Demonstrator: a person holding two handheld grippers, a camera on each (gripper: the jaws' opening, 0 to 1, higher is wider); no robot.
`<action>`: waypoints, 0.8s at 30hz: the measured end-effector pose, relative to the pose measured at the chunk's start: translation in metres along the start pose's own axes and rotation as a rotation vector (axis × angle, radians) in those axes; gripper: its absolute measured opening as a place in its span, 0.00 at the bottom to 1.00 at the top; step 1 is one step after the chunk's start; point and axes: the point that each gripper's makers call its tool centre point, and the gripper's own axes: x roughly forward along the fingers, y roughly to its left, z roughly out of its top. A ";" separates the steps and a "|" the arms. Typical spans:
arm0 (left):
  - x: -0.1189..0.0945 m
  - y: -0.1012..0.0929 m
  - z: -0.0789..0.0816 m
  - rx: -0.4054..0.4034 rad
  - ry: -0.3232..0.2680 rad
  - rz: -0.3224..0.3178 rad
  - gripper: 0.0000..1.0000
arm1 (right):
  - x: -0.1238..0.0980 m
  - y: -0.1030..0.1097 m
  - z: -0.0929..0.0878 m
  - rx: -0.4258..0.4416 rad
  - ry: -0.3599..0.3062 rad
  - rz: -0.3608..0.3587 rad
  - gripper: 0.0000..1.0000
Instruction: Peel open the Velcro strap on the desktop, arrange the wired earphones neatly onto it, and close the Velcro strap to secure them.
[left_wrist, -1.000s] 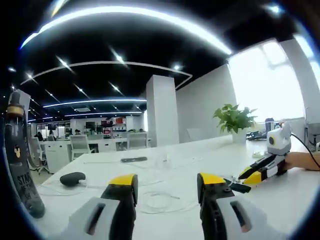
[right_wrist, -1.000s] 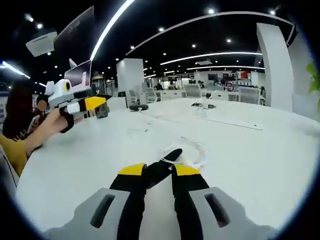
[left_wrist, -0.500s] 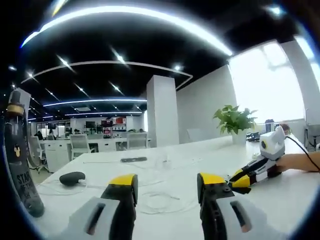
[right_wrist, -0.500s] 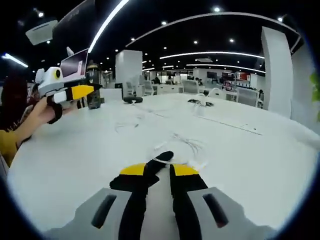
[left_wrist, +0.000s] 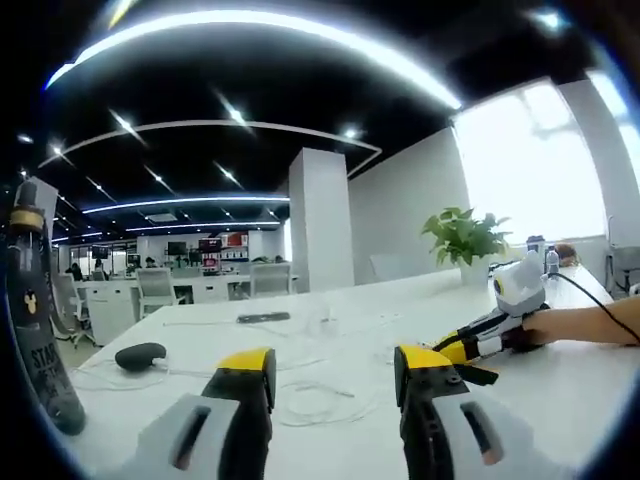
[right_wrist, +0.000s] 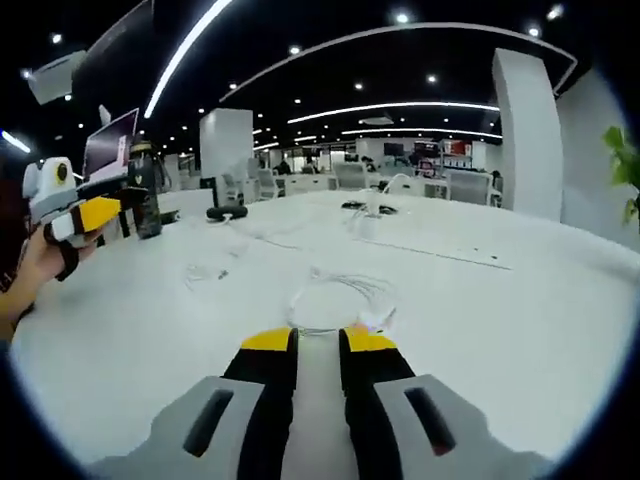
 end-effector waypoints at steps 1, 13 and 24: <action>0.000 0.000 0.000 0.002 0.000 0.000 0.51 | -0.002 0.001 -0.002 0.000 0.009 0.007 0.19; -0.001 0.000 0.002 0.005 -0.001 0.003 0.51 | -0.011 0.020 -0.003 0.011 0.008 0.081 0.12; -0.001 0.000 0.001 0.011 0.005 0.002 0.51 | -0.011 0.026 -0.002 0.001 -0.001 0.091 0.08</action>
